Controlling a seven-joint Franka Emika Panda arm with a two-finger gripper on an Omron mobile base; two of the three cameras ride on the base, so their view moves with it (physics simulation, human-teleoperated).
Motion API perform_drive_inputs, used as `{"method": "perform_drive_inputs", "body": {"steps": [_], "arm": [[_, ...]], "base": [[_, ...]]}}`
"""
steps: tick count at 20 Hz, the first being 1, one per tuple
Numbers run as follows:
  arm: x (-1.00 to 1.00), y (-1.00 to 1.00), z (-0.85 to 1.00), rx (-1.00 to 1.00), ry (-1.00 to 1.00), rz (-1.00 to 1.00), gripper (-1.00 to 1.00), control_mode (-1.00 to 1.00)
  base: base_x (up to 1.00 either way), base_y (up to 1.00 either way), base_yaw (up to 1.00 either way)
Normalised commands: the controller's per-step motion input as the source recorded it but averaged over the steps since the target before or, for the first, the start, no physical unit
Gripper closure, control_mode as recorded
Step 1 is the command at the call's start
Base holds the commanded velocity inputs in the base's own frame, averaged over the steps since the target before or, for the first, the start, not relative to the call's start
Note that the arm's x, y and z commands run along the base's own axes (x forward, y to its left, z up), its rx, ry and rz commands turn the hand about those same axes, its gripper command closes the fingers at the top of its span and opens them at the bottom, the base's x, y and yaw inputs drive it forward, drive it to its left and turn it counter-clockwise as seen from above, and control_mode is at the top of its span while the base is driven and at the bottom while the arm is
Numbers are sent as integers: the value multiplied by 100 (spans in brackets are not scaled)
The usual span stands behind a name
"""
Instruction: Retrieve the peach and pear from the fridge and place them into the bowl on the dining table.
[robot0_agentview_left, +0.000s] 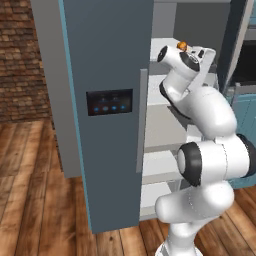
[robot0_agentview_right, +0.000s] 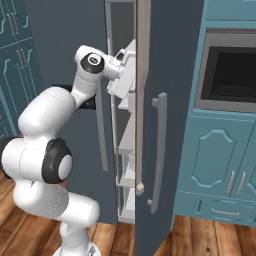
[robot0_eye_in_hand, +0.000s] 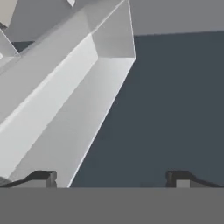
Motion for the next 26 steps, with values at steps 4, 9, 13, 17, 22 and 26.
{"method": "perform_drive_inputs", "body": {"steps": [4, 9, 13, 17, 22, 26], "arm": [[-77, -100, 0, 0, 0, -28, -100, -100], [3, -100, 0, 0, 1, -19, -100, -100], [-8, -64, 11, 0, 0, -7, -100, -100], [-66, 34, 61, 16, -15, 0, -100, -100], [-62, 89, 80, 20, -33, 0, -100, -100], [-66, 100, 8, 9, -38, 0, -100, -100]], "base": [[0, 0, 0], [0, 0, 0], [0, 0, 0], [0, 0, 0], [0, 0, 0], [0, 0, 0]]}}
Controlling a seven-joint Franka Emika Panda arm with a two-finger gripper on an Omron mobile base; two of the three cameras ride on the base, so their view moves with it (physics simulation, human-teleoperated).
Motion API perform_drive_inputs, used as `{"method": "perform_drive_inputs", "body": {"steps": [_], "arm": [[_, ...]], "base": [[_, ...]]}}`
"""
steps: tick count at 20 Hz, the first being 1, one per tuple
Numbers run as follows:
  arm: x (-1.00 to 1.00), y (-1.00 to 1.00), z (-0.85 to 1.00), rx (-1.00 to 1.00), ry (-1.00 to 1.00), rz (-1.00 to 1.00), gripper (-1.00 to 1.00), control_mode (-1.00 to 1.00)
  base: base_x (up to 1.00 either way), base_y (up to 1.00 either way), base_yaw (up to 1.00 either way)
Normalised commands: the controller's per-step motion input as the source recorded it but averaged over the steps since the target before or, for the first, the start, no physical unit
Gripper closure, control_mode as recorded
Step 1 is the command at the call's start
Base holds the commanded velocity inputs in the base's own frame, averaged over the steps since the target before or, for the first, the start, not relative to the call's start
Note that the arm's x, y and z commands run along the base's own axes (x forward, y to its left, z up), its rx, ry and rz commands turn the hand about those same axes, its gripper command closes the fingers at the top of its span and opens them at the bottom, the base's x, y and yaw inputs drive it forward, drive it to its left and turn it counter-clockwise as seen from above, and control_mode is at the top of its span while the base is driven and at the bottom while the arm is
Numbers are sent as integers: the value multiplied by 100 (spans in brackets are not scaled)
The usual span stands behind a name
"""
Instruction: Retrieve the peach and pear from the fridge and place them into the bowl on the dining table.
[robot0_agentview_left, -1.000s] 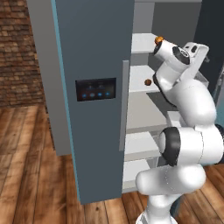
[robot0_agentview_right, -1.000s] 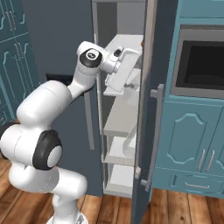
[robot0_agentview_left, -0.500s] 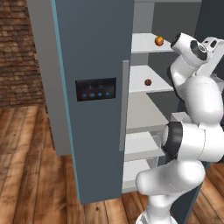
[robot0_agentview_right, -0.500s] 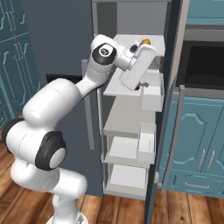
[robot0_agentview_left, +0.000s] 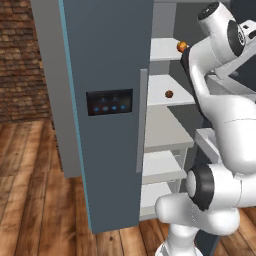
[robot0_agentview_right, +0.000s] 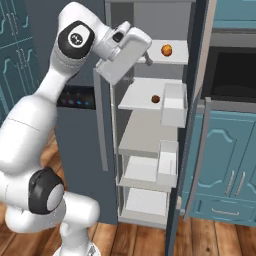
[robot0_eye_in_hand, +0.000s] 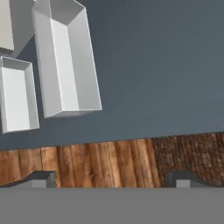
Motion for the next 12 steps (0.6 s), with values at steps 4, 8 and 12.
{"method": "perform_drive_inputs", "body": {"steps": [4, 8, 12], "arm": [[-49, 83, -1, 0, -30, 0, -100, -100], [-54, 46, -42, 12, -47, 0, -100, -100], [-67, 29, -79, 36, -48, 0, -100, -100]], "base": [[0, 0, 0], [0, 0, 0], [0, 0, 0]]}}
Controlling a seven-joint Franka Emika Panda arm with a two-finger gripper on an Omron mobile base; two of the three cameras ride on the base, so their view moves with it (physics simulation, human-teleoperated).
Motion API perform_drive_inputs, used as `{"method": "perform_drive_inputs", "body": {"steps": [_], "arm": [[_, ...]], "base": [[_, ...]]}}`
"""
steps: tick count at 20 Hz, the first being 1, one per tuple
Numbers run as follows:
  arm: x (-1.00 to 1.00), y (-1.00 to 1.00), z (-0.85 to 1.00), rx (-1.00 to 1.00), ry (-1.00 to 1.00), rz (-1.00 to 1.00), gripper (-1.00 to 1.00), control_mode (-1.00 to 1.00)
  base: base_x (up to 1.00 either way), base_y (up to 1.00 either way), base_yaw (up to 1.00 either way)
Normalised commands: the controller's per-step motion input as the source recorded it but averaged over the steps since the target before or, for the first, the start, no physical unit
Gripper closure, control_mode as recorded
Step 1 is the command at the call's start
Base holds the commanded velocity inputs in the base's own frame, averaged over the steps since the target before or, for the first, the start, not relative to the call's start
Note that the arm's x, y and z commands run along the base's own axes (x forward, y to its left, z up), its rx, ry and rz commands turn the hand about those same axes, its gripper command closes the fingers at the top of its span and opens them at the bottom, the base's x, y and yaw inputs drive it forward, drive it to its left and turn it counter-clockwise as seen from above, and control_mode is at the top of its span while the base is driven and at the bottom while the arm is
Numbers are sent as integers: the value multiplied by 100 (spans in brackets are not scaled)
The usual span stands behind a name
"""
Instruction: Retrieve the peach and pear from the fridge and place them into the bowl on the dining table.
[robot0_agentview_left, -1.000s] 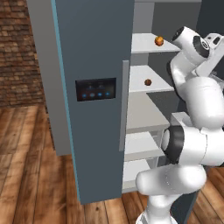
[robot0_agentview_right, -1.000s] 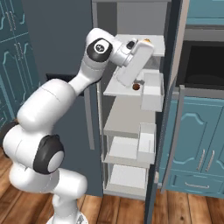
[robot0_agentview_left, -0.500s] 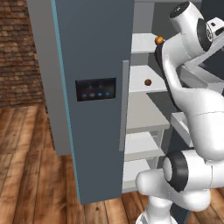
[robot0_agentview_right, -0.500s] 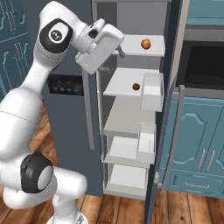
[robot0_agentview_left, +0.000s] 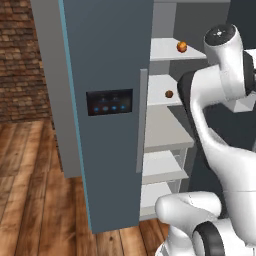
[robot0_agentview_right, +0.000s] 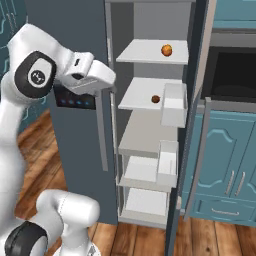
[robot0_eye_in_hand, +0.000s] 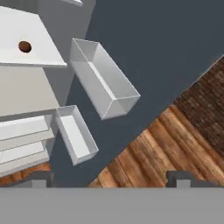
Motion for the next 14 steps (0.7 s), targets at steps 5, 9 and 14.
{"method": "perform_drive_inputs", "body": {"steps": [5, 9, 14], "arm": [[-50, 20, -83, 41, -37, 6, -100, -100], [-12, 41, -35, 34, -13, 16, -100, -100], [-14, 39, 0, 35, -9, 9, -100, -100]], "base": [[0, 0, 0], [0, 0, 0], [0, 0, 0]]}}
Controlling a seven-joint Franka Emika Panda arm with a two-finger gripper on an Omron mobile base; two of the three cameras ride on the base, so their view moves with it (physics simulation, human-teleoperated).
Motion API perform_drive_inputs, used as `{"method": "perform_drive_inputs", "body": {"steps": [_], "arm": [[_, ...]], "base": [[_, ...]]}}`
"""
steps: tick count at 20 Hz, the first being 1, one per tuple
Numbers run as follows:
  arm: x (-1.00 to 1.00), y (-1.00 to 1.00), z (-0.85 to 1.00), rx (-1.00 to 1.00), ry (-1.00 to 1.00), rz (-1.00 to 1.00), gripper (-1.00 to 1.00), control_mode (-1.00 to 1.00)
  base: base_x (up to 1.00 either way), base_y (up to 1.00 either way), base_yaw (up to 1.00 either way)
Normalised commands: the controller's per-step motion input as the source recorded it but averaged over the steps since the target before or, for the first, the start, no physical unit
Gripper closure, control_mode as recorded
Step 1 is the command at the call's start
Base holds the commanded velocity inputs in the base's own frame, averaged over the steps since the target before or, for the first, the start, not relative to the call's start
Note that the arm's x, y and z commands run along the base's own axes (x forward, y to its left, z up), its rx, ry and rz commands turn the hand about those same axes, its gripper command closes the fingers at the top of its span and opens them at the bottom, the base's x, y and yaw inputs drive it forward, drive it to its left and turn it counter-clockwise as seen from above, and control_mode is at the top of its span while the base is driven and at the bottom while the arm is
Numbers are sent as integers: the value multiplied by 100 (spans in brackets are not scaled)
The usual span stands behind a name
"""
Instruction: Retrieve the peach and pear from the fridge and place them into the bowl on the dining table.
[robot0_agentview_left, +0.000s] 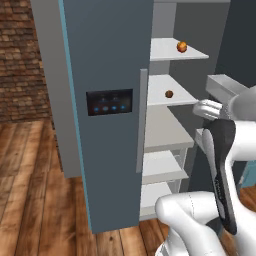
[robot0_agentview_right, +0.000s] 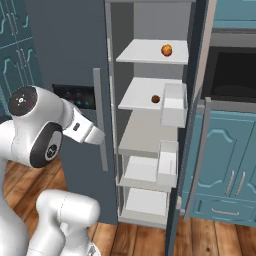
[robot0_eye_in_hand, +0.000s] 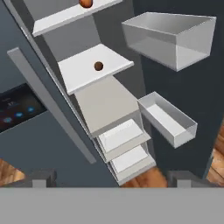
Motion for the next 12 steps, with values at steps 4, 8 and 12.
{"method": "perform_drive_inputs", "body": {"steps": [4, 8, 12], "arm": [[-18, 36, 3, 18, -3, 11, -100, -100], [-21, 27, 32, -8, 0, 4, -100, -100], [-10, 36, 29, -20, 3, 0, -100, -100]], "base": [[0, 0, 0], [0, 0, 0], [0, 0, 0]]}}
